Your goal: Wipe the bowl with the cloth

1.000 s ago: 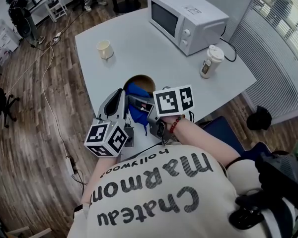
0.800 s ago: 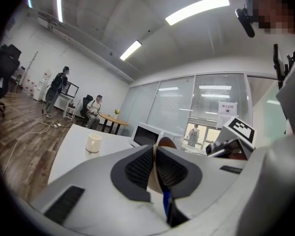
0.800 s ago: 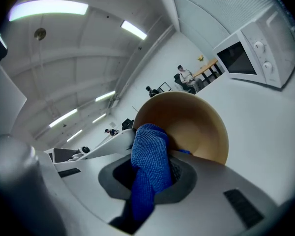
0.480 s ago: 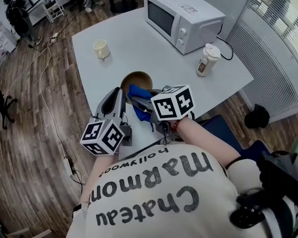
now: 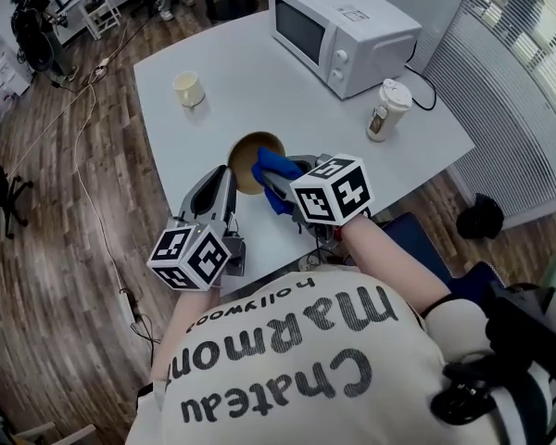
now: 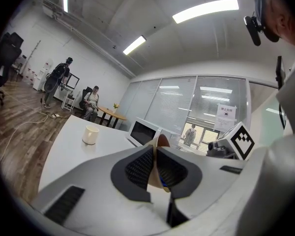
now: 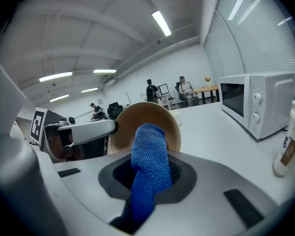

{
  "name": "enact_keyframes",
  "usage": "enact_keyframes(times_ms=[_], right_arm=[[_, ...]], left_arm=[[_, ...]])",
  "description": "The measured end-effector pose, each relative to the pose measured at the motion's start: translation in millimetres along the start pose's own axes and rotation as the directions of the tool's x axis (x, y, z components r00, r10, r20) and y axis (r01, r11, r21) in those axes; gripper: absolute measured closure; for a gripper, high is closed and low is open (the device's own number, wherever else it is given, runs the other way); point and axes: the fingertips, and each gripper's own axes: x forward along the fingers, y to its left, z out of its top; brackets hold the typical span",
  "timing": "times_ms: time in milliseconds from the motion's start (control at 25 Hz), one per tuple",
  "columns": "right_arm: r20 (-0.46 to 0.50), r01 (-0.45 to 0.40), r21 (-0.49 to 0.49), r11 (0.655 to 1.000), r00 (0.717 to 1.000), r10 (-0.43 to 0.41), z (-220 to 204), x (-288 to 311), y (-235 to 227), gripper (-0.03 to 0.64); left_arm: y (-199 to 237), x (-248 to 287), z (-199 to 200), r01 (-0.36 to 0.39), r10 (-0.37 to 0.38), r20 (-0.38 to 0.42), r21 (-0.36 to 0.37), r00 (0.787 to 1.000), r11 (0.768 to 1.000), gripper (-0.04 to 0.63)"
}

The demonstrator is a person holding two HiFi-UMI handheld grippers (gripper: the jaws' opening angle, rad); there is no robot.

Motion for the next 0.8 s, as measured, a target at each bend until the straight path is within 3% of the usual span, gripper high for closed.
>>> enact_keyframes(times_ms=[440, 800], right_arm=[[-0.028, 0.044, 0.0, 0.999, 0.999, -0.044, -6.7, -3.8, -29.8, 0.569], [-0.076, 0.032, 0.008, 0.999, 0.997, -0.031, -11.8, 9.7, -54.9, 0.568]], left_arm=[[4.1, 3.9, -23.3, -0.014, 0.012, -0.068, -0.027, 0.998, 1.0, 0.574], [25.3, 14.7, -60.3, -0.1, 0.078, -0.148, -0.146, 0.986, 0.984, 0.575]])
